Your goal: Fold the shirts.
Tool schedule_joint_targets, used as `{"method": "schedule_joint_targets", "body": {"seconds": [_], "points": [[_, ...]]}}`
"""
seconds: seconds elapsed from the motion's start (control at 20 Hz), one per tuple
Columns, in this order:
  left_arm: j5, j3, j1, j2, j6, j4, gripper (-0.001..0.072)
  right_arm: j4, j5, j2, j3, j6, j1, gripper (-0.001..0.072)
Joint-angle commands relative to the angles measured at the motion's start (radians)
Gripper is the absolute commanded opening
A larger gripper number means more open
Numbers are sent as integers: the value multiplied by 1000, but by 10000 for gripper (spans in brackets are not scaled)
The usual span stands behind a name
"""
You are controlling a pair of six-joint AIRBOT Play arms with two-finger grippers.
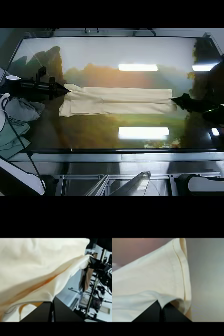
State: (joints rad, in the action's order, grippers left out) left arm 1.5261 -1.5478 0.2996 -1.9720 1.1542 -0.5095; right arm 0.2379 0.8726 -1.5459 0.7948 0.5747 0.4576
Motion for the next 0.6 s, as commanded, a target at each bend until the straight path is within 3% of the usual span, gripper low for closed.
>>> {"method": "schedule_joint_targets", "body": {"seconds": [0.0,0.05,0.1,0.15,0.3,0.4,0.45,0.55], "points": [[60,-105,-9,-77,52,-80,55,-11,1,-52,3,-45,-18,156],[77,-127,-9,-77,67,-93,302,13,21,-47,10,-45,-13,423],[92,-159,-5,-77,96,-88,493,53,71,-39,34,-43,4,497],[108,-202,4,-77,102,-74,720,101,133,-26,71,-26,29,498],[167,-345,15,-76,105,53,709,319,198,-8,195,251,109,503],[176,-416,1,-74,122,58,672,403,231,-40,233,332,119,504],[175,-436,-14,-74,128,60,528,386,248,-70,234,332,116,504],[176,-454,-46,-74,128,60,53,340,268,-138,235,331,89,504]]}}
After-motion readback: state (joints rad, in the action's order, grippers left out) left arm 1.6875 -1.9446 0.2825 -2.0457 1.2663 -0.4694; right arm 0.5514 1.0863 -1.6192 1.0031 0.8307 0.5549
